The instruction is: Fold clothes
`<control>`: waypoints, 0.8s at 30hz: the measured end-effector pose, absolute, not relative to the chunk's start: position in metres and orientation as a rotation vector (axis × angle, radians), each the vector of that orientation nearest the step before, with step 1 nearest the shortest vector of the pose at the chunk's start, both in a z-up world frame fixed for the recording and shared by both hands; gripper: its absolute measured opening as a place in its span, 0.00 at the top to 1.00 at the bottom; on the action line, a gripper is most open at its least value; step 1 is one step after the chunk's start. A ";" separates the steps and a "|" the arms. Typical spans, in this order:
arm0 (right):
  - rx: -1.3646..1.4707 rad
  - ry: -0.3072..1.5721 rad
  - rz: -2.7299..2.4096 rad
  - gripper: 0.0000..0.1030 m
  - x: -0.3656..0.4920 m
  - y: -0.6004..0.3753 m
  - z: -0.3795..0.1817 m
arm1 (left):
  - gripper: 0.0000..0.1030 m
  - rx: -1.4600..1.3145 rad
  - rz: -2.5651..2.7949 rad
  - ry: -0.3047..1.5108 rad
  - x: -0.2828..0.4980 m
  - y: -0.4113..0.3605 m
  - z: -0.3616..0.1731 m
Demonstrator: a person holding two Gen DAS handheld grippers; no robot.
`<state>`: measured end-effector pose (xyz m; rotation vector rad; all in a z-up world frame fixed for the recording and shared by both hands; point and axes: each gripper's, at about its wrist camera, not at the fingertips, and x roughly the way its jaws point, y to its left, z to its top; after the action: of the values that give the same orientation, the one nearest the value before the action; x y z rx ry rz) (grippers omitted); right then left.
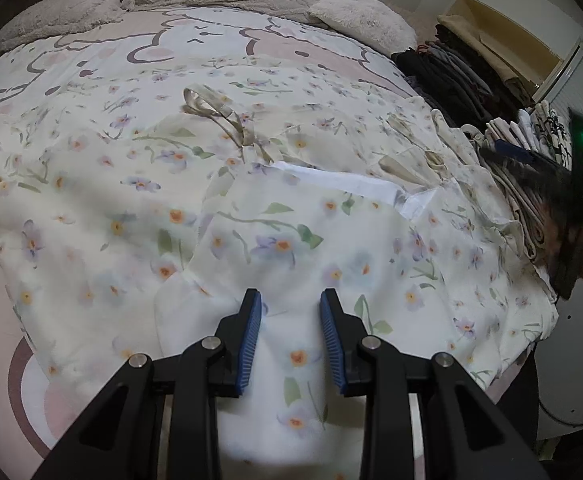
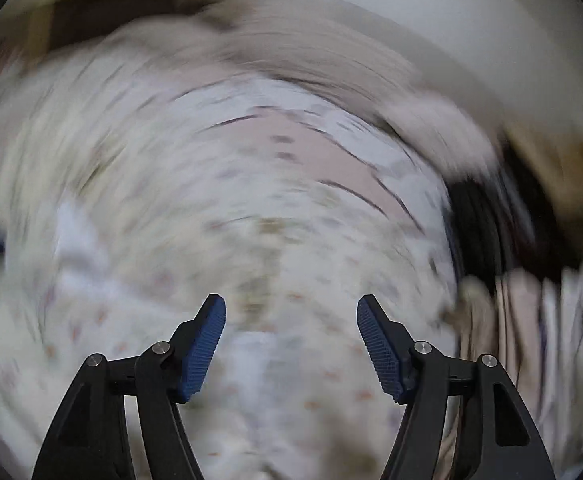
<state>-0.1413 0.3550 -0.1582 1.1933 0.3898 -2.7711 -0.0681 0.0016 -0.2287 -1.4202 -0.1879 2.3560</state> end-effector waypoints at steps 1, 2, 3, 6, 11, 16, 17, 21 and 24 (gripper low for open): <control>1.232 0.234 -2.807 0.36 -0.151 0.377 -0.154 | 0.70 -1.420 2.356 -0.192 -0.068 0.001 -0.229; 1.271 0.080 -2.837 0.37 -0.166 0.401 -0.153 | 0.70 -1.419 2.355 -0.196 -0.068 0.001 -0.229; 1.309 -0.078 -2.857 0.38 -0.179 0.424 -0.154 | 0.70 -1.420 2.355 -0.198 -0.068 0.001 -0.230; 1.407 -0.332 -2.858 0.39 -0.203 0.459 -0.166 | 0.70 -1.422 2.354 -0.201 -0.068 0.000 -0.230; 1.561 -0.378 -2.830 0.45 -0.226 0.469 -0.192 | 0.70 -1.424 2.350 -0.201 -0.069 0.000 -0.229; 1.693 -0.544 -2.679 0.77 -0.238 0.477 -0.226 | 0.70 -1.427 2.346 -0.200 -0.069 -0.001 -0.229; 1.687 -0.542 -2.685 0.87 -0.237 0.478 -0.226 | 0.70 -1.427 2.345 -0.200 -0.070 -0.001 -0.229; 1.561 -0.437 -2.845 0.98 -0.227 0.482 -0.192 | 0.70 -1.428 2.344 -0.194 -0.069 -0.001 -0.230; 1.639 -0.266 -2.915 0.98 -0.231 0.486 -0.189 | 0.70 -1.428 2.343 -0.186 -0.068 -0.002 -0.231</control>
<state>-0.2306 0.4860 -0.1889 1.6393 -0.2660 -2.9150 -0.0683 -0.0017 -0.2310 -1.4276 -0.1857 2.3433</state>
